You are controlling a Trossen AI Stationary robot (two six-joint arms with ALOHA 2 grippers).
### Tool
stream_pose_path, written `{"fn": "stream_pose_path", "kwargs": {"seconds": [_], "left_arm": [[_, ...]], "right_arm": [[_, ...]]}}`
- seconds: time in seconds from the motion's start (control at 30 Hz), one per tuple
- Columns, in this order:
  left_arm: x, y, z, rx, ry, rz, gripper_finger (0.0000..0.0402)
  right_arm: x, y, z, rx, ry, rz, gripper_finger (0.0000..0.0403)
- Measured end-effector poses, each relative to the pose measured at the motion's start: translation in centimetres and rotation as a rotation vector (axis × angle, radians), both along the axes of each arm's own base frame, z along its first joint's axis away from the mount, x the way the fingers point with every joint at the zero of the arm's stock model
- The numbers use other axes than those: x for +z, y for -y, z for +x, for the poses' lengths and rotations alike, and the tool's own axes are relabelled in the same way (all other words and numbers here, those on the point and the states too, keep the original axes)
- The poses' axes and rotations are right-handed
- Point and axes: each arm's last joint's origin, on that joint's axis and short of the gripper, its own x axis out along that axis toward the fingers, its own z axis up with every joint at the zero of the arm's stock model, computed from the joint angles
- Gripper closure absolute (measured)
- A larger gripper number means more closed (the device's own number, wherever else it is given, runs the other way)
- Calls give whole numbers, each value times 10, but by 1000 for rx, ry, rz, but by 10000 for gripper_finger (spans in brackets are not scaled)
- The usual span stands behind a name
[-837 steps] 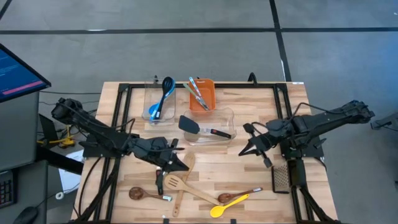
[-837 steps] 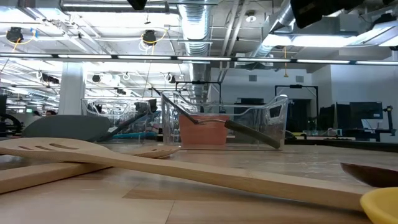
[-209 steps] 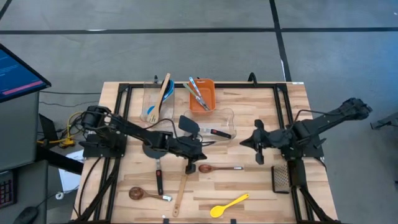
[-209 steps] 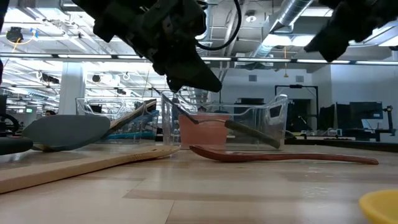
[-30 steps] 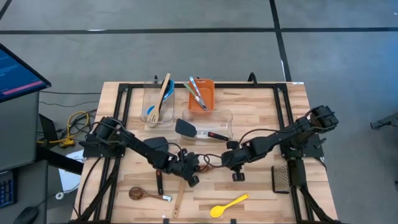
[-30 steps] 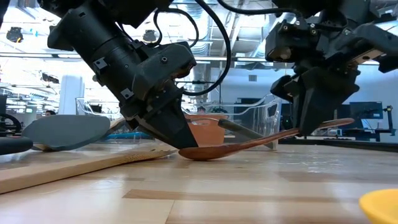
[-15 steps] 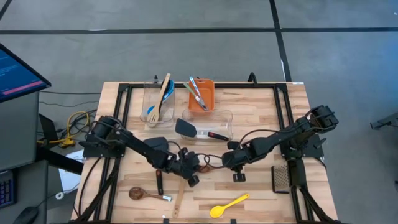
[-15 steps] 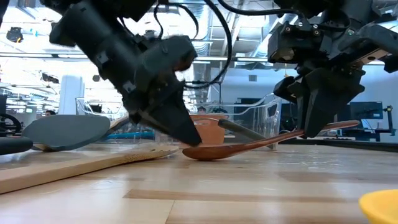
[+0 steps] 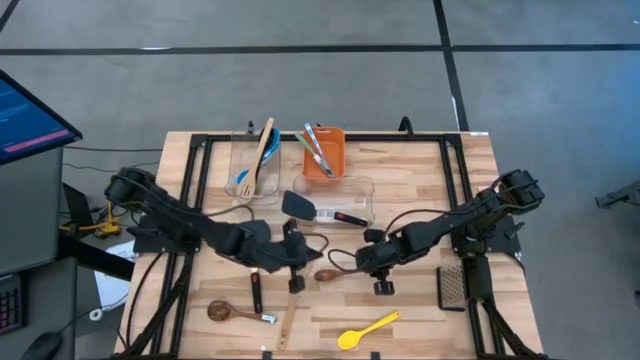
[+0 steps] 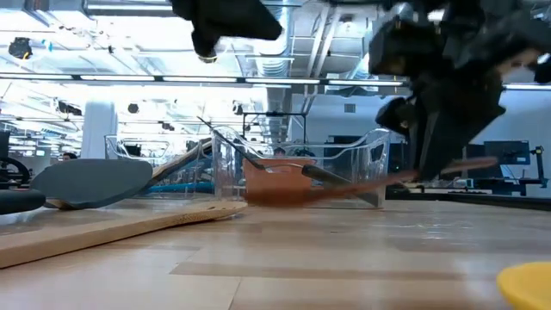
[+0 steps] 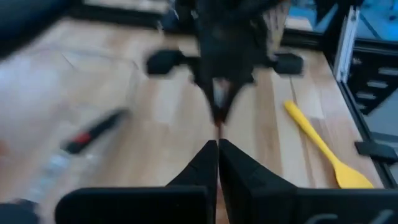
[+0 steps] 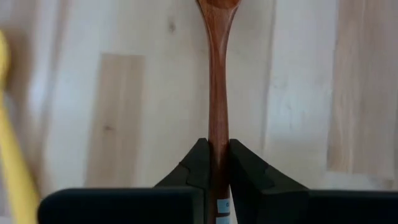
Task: Pick & Place Kitchen Items
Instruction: Put the top dark brown spoon into the top transparent bin
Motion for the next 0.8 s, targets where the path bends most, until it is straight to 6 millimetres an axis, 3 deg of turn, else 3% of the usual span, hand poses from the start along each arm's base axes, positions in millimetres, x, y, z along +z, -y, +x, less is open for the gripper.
{"fn": "stream_pose_path", "kwargs": {"seconds": [0.2,0.43,0.8], "left_arm": [[26,-11,-22,69,-3,105,400],[36,-20,-40,117,-56,167,400],[37,-28,-49,170,-110,227,400]], "right_arm": [[22,-13,6,54,4,-11,375],[53,-13,4,96,24,-58,375],[135,8,-46,-45,352,-200,375]]}}
